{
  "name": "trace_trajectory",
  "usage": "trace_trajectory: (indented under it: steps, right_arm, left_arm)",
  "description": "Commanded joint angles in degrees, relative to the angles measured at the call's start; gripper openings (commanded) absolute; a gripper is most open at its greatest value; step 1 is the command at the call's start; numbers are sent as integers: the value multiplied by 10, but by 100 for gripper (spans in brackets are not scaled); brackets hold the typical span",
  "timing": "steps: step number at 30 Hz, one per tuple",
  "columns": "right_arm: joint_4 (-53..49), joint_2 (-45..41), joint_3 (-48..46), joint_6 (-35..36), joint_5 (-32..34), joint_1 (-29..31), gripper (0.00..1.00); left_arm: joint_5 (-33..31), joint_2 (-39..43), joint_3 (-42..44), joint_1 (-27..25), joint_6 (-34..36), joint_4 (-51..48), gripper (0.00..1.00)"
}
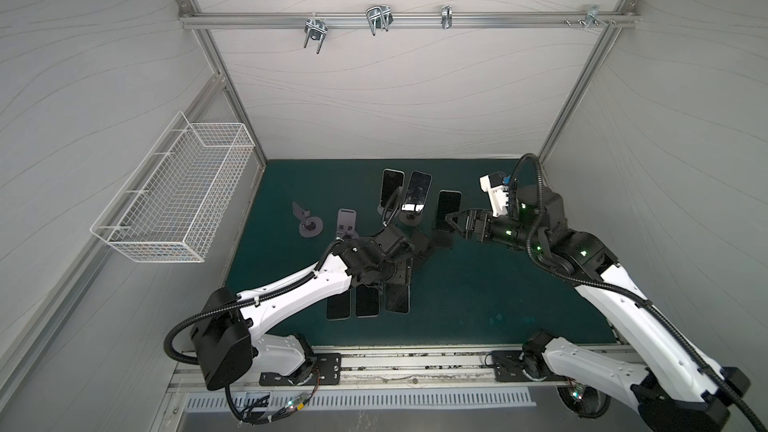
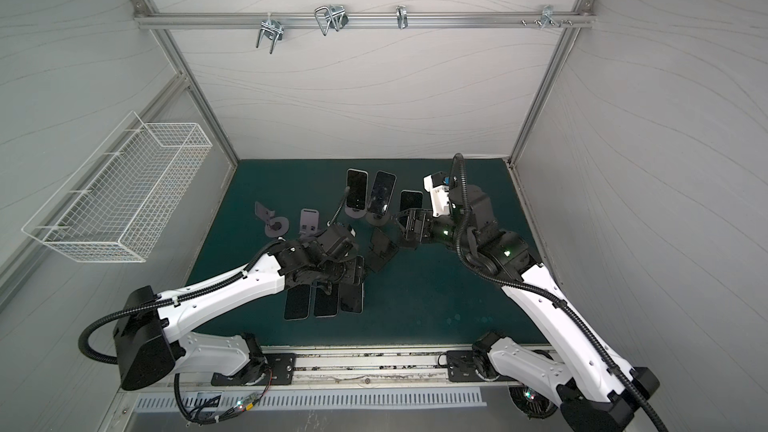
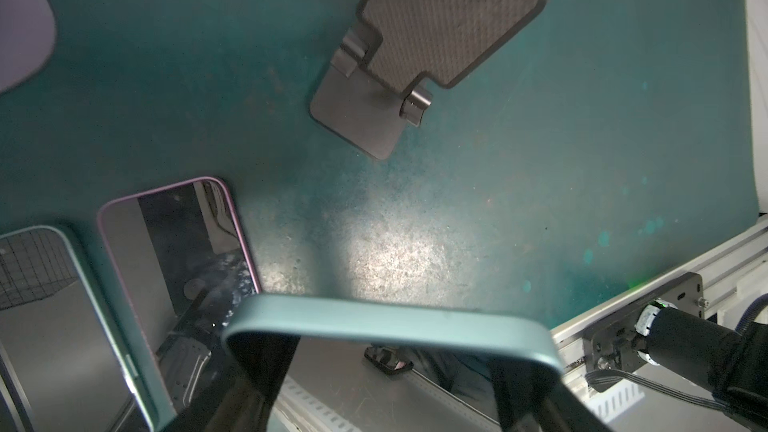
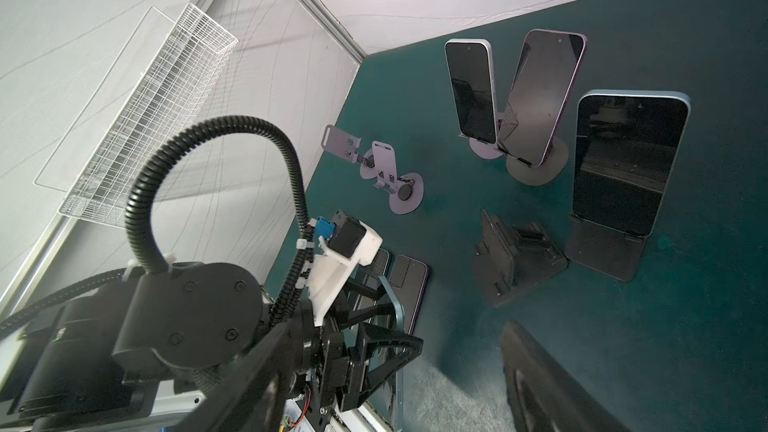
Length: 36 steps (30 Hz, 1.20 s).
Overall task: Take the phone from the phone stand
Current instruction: 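Carry the phone with the left gripper toward the phones lying nearer the robot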
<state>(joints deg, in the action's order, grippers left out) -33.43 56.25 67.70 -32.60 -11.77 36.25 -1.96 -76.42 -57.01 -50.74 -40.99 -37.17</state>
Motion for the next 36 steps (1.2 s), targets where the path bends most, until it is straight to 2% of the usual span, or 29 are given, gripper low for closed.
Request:
trace_trajectory:
  steps: [1, 8, 19, 36]
  right_arm:
    - [-29, -16, -14, -12, -16, 4, 79]
    - [-64, -40, -40, -16, -27, 29, 78]
    - [-124, -78, -89, -23, -1, 96, 78]
    - [-66, -56, -131, -41, 3, 102, 78]
  left_arm:
    - [-9, -9, -2, -6, -38, 29, 55]
    - [-27, -31, 4, -6, -40, 37, 55]
    - [-53, -47, 24, -8, -67, 61, 55]
    - [-29, -94, 20, -10, -42, 40, 57]
